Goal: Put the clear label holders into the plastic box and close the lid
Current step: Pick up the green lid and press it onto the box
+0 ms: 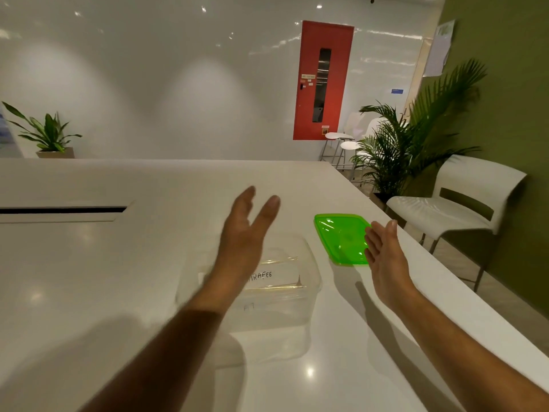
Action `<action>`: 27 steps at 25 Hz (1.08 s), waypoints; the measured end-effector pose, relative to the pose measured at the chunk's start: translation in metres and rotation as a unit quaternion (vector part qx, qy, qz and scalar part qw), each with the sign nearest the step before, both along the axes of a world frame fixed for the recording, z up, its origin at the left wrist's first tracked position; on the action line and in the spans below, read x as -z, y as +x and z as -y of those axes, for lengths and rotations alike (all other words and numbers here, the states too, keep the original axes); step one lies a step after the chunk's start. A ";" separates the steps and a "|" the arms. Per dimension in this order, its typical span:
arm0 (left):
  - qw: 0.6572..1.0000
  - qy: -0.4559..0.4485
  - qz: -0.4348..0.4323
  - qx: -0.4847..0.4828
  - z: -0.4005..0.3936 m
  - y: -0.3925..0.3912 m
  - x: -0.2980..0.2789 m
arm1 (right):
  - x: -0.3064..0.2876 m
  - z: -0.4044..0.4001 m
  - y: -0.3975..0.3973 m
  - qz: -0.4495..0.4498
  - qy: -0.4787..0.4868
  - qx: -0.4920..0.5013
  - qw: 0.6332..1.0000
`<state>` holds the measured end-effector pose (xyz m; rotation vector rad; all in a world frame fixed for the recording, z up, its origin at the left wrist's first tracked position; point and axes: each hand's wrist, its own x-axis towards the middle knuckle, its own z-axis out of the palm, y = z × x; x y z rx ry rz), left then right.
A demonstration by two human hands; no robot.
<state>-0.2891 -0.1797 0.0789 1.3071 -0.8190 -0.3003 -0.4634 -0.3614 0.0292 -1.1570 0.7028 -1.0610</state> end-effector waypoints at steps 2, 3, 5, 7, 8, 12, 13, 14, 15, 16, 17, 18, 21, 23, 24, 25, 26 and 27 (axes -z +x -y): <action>0.998 0.009 -0.034 0.046 0.034 -0.034 -0.003 | -0.006 0.020 -0.010 -0.012 -0.019 0.016 1.000; 0.996 0.021 -0.043 0.070 0.049 -0.049 -0.002 | -0.008 0.029 -0.015 -0.017 -0.026 0.025 0.999; 0.988 0.060 -0.065 0.124 0.079 -0.076 0.001 | -0.010 0.045 -0.026 -0.027 -0.037 0.043 0.998; 0.977 0.098 -0.092 0.165 0.105 -0.100 0.011 | -0.008 0.058 -0.033 -0.043 -0.042 0.046 0.997; 0.973 0.115 -0.099 0.174 0.116 -0.111 0.018 | -0.006 0.063 -0.036 -0.055 -0.043 0.045 0.997; 0.970 0.159 -0.115 0.143 0.154 -0.125 0.050 | 0.006 0.082 -0.042 -0.115 -0.042 0.028 0.992; 0.970 0.164 -0.123 0.132 0.160 -0.123 0.057 | 0.010 0.088 -0.043 -0.129 -0.039 0.020 0.991; 0.970 0.165 -0.133 0.120 0.165 -0.119 0.063 | 0.014 0.093 -0.043 -0.144 -0.034 0.015 0.989; 0.970 0.162 -0.142 0.108 0.168 -0.114 0.067 | 0.017 0.095 -0.042 -0.163 -0.031 0.015 0.986; 0.972 0.160 -0.147 0.093 0.171 -0.111 0.071 | 0.021 0.099 -0.042 -0.186 -0.033 0.018 0.982; 0.973 0.162 -0.145 0.076 0.174 -0.108 0.074 | 0.025 0.103 -0.041 -0.210 -0.038 0.022 0.977; 0.974 0.171 -0.137 0.058 0.176 -0.106 0.077 | 0.029 0.107 -0.040 -0.232 -0.045 0.027 0.971; 0.967 0.232 -0.104 0.014 0.184 -0.106 0.082 | 0.043 0.117 -0.033 -0.303 -0.061 0.026 0.951; 0.955 0.283 -0.088 0.013 0.187 -0.107 0.083 | 0.049 0.123 -0.026 -0.350 -0.078 0.019 0.933; 0.949 0.305 -0.080 0.015 0.189 -0.107 0.083 | 0.051 0.125 -0.023 -0.376 -0.091 0.012 0.922; 0.943 0.325 -0.069 0.016 0.190 -0.107 0.084 | 0.053 0.127 -0.021 -0.401 -0.096 0.006 0.911; 0.939 0.339 -0.056 0.015 0.191 -0.107 0.084 | 0.056 0.129 -0.021 -0.421 -0.098 0.010 0.902; 0.937 0.347 -0.044 0.014 0.192 -0.107 0.084 | 0.060 0.131 -0.022 -0.430 -0.100 0.023 0.897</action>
